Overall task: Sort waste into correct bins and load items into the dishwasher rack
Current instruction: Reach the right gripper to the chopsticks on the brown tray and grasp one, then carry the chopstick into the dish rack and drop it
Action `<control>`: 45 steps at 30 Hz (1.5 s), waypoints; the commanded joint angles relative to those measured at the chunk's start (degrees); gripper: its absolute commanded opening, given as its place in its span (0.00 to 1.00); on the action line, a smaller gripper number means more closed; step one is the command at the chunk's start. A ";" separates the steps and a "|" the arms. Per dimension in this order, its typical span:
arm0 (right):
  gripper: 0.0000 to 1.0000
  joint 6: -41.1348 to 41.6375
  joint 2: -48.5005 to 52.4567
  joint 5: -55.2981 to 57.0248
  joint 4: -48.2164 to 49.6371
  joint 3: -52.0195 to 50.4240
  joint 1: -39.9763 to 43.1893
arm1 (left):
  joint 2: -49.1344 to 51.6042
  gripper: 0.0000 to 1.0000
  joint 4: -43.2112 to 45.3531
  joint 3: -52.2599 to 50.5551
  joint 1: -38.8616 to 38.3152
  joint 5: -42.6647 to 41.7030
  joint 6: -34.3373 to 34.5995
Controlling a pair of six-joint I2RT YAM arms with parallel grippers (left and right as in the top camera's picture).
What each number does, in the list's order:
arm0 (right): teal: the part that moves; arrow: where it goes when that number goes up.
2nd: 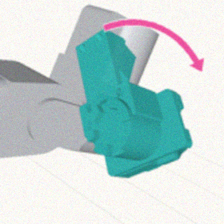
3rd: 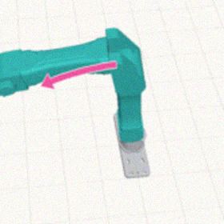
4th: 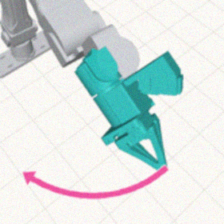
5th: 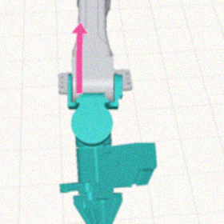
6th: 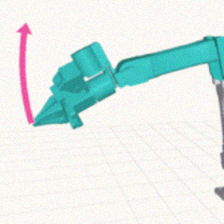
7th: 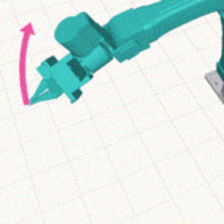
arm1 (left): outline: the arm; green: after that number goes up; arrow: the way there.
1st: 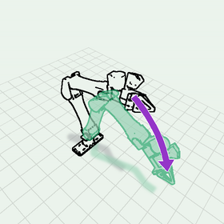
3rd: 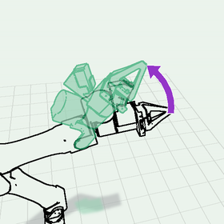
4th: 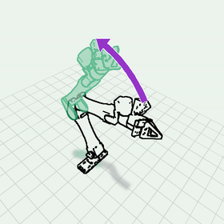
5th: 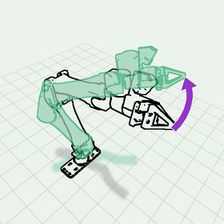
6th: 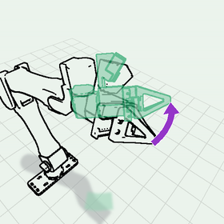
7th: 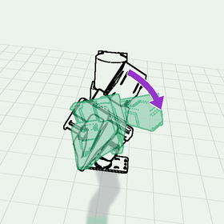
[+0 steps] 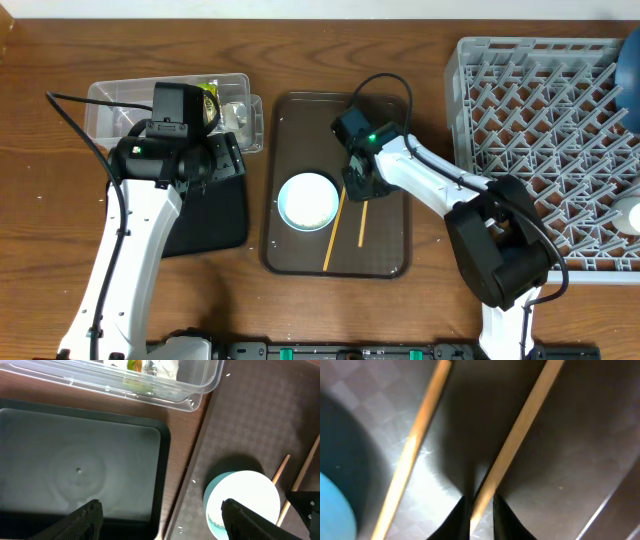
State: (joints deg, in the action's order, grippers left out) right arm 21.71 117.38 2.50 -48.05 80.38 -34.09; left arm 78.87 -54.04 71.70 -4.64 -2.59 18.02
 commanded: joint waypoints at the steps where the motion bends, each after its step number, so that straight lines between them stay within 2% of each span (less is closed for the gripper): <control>1: 0.11 0.55 0.02 1.55 -0.42 -0.48 -0.44 | 0.13 0.79 -0.37 -0.02 0.24 0.70 0.04; 4: 0.02 0.57 0.02 0.63 -0.70 -0.48 -0.48 | 0.13 0.79 -0.37 -0.02 0.24 0.70 0.04; 12: 0.01 0.13 -0.96 -3.65 0.59 -0.04 0.52 | 0.13 0.79 -0.37 -0.02 0.24 0.70 0.04; 18: 0.01 -6.49 -7.91 -4.92 -0.63 2.21 5.07 | 0.13 0.79 -0.42 -0.02 0.24 0.70 0.04; 25: 0.01 -17.97 -17.99 -4.61 -4.26 5.09 15.10 | 0.13 0.79 -0.37 -0.02 0.24 0.70 0.04; 28: 0.01 -20.90 -20.04 -0.96 -6.14 5.09 20.46 | 0.13 0.79 -0.37 -0.02 0.24 0.70 0.04; 32: 0.01 -25.35 -19.69 0.28 -8.72 5.01 27.19 | 0.13 0.79 -0.39 -0.02 0.24 0.70 0.07; 37: 0.01 -25.64 -17.70 -0.61 -9.25 4.94 33.20 | 0.13 0.79 -0.37 -0.02 0.24 0.70 0.07; 42: 0.01 -25.64 -14.84 -3.85 -10.56 4.85 33.90 | 0.13 0.79 -0.37 -0.02 0.24 0.70 0.07; 45: 0.09 -25.62 -13.09 -3.85 -10.88 4.83 33.29 | 0.13 0.79 -0.37 -0.02 0.24 0.70 0.07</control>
State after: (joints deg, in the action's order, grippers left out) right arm -2.79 102.61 -0.01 -58.72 85.34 -0.01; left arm 78.87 -54.04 71.72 -4.64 -2.59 18.02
